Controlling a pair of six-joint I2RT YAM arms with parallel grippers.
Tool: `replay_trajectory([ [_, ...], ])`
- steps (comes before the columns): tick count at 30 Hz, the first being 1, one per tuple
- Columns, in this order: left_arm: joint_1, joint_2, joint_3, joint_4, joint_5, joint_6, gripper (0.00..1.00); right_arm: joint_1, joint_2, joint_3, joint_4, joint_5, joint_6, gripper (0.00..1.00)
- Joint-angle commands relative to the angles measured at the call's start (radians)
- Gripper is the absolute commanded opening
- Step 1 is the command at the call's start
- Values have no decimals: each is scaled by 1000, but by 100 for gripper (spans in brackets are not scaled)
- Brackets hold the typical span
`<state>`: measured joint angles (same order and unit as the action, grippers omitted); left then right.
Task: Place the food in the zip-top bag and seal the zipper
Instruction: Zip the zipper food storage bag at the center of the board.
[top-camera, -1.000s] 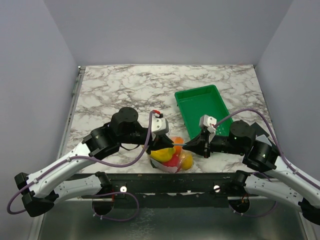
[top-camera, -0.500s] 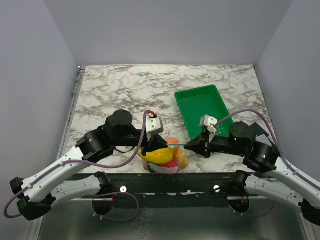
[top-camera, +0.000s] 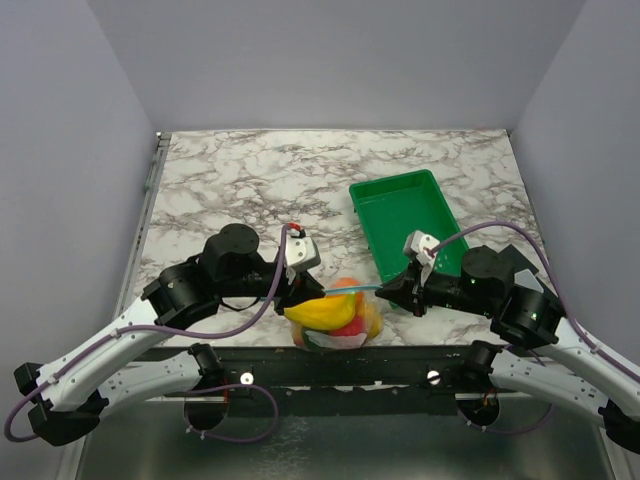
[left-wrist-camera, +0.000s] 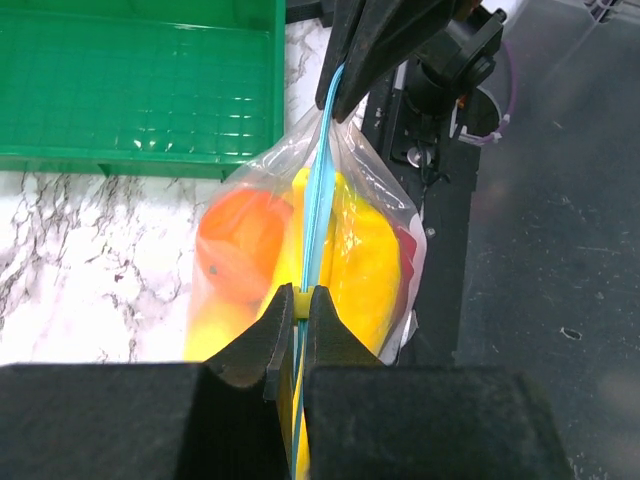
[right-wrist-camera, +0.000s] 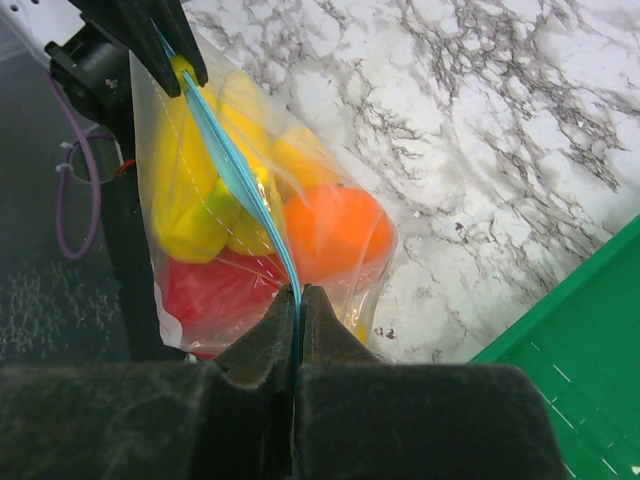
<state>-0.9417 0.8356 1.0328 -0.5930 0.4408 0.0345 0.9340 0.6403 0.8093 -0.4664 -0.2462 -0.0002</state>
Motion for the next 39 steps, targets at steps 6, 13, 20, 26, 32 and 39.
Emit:
replay_trajectory([
  [6, 12, -89, -8, -58, -150, -31, 0, -12, -27, 6, -90, 163, 12, 1],
  [13, 12, -136, -6, -83, -273, -66, 0, -12, -22, 28, -86, 241, 46, 1],
  [20, 11, -163, -16, -106, -337, -73, 0, -12, -10, 32, -90, 362, 68, 1],
  [26, 12, -178, -30, -113, -380, -71, 0, -12, -1, 37, -99, 436, 86, 1],
  [32, 12, -190, -33, -126, -432, -68, 0, -12, -6, 31, -97, 501, 111, 1],
  [39, 12, -211, -43, -128, -502, -73, 0, -12, 3, 26, -77, 534, 126, 1],
])
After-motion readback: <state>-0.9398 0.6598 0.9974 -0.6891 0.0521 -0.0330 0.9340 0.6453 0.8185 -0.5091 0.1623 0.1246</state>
